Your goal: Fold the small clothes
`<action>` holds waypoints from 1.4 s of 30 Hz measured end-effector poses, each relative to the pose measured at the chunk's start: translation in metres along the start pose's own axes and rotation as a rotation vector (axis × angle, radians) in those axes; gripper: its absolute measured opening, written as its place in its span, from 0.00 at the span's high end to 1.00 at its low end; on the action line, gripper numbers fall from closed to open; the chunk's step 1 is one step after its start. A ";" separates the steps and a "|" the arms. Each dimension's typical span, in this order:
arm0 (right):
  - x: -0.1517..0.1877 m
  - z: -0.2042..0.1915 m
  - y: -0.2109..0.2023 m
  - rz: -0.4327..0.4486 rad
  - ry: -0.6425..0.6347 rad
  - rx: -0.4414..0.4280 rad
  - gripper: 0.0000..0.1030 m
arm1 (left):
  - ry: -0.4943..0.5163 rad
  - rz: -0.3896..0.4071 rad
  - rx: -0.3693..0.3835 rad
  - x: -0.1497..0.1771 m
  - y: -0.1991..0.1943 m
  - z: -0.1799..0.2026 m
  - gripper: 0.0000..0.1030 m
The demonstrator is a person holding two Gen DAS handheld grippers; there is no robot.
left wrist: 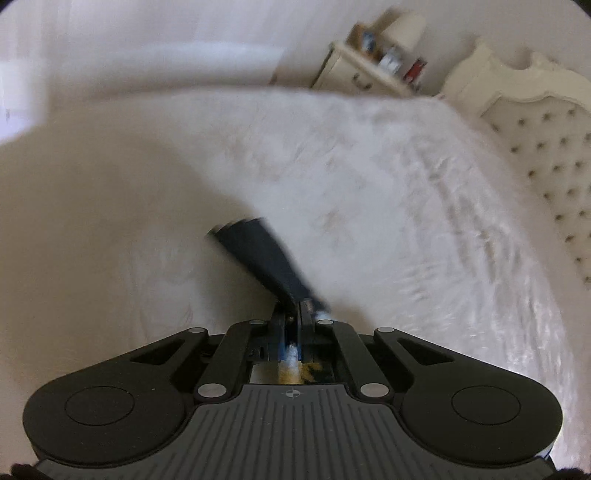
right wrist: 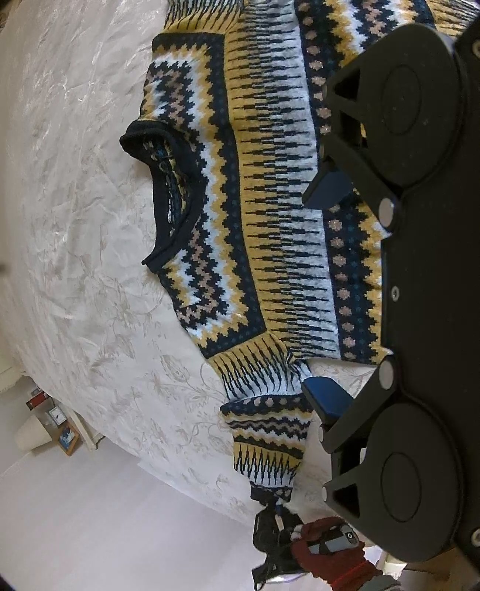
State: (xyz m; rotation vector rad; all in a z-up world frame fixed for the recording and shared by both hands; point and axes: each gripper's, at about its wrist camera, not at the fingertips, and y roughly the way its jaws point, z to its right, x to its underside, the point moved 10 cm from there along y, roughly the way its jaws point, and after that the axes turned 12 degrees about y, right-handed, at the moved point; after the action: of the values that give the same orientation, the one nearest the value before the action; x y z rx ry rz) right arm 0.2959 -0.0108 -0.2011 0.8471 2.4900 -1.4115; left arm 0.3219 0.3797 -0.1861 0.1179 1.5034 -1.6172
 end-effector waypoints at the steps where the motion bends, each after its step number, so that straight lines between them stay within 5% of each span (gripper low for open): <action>1: 0.001 0.002 -0.001 -0.002 0.000 -0.002 0.05 | 0.021 0.025 0.002 -0.005 -0.011 0.006 0.95; 9: 0.009 0.020 -0.007 -0.027 -0.006 -0.048 0.05 | 0.232 0.248 0.072 -0.043 -0.118 0.095 0.95; 18: 0.008 0.068 -0.037 -0.020 0.002 -0.085 0.05 | 0.401 0.349 0.219 -0.012 -0.178 0.250 0.95; 30: 0.000 0.155 -0.083 0.007 0.063 -0.068 0.05 | 0.543 0.171 0.408 0.110 -0.115 0.414 0.94; 36: -0.003 0.179 -0.093 0.013 0.077 -0.060 0.05 | 0.623 0.073 0.453 0.163 -0.106 0.445 0.92; 40: -0.003 0.188 -0.090 0.007 0.081 -0.057 0.05 | 0.680 0.061 0.470 0.181 -0.115 0.449 0.70; 42: -0.004 0.189 -0.086 0.002 0.080 -0.052 0.05 | 0.704 0.058 0.460 0.187 -0.116 0.443 0.70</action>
State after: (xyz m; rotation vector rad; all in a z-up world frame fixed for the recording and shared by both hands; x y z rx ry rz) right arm 0.2269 -0.2030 -0.2383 0.9127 2.5722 -1.3313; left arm 0.3505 -0.1058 -0.0988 1.0682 1.5587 -1.9555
